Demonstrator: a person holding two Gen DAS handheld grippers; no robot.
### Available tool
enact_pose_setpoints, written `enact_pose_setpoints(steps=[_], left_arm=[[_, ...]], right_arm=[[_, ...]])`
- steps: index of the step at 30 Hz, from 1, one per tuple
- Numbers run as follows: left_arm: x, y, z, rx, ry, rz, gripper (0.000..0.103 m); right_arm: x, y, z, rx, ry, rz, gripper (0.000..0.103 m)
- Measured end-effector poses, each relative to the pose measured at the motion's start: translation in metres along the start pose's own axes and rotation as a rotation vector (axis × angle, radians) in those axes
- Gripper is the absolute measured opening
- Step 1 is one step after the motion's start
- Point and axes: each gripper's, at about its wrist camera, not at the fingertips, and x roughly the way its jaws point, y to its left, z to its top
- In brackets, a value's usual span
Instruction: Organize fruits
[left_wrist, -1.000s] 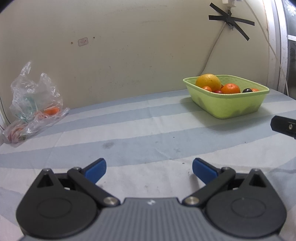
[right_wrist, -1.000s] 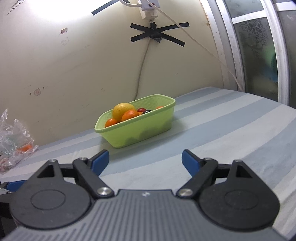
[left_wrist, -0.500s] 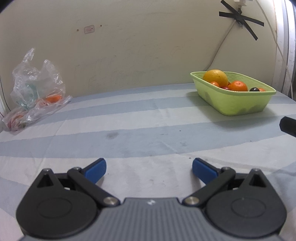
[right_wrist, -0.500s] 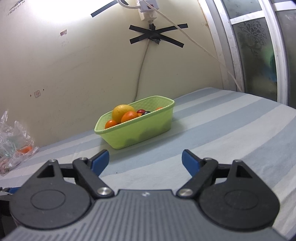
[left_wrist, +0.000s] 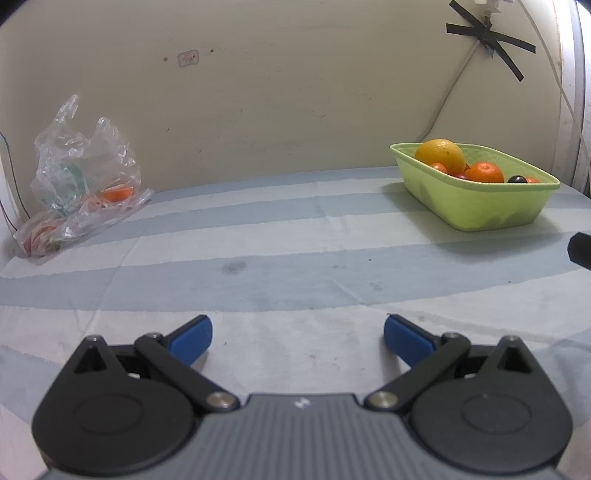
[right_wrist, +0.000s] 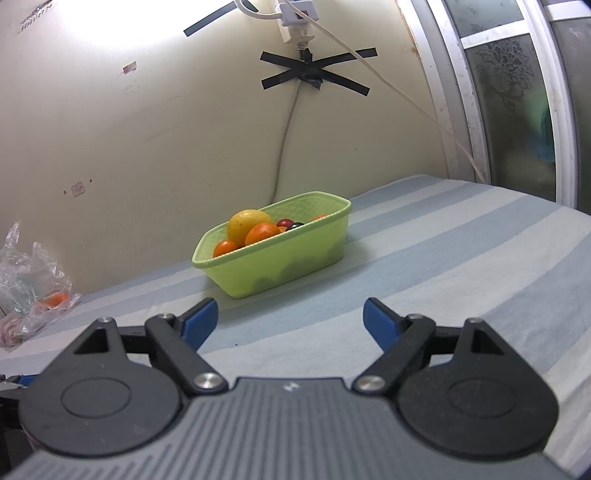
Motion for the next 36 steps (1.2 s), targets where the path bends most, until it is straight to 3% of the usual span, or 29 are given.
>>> enact_pose_setpoints(steps=[36], left_arm=[[-0.0026,-0.0016,-0.0019,0.007,-0.017,0.033,0.103]], right_arm=[[-0.0003,-0.0016,0.0011,0.001,-0.006,0.02,0.088]])
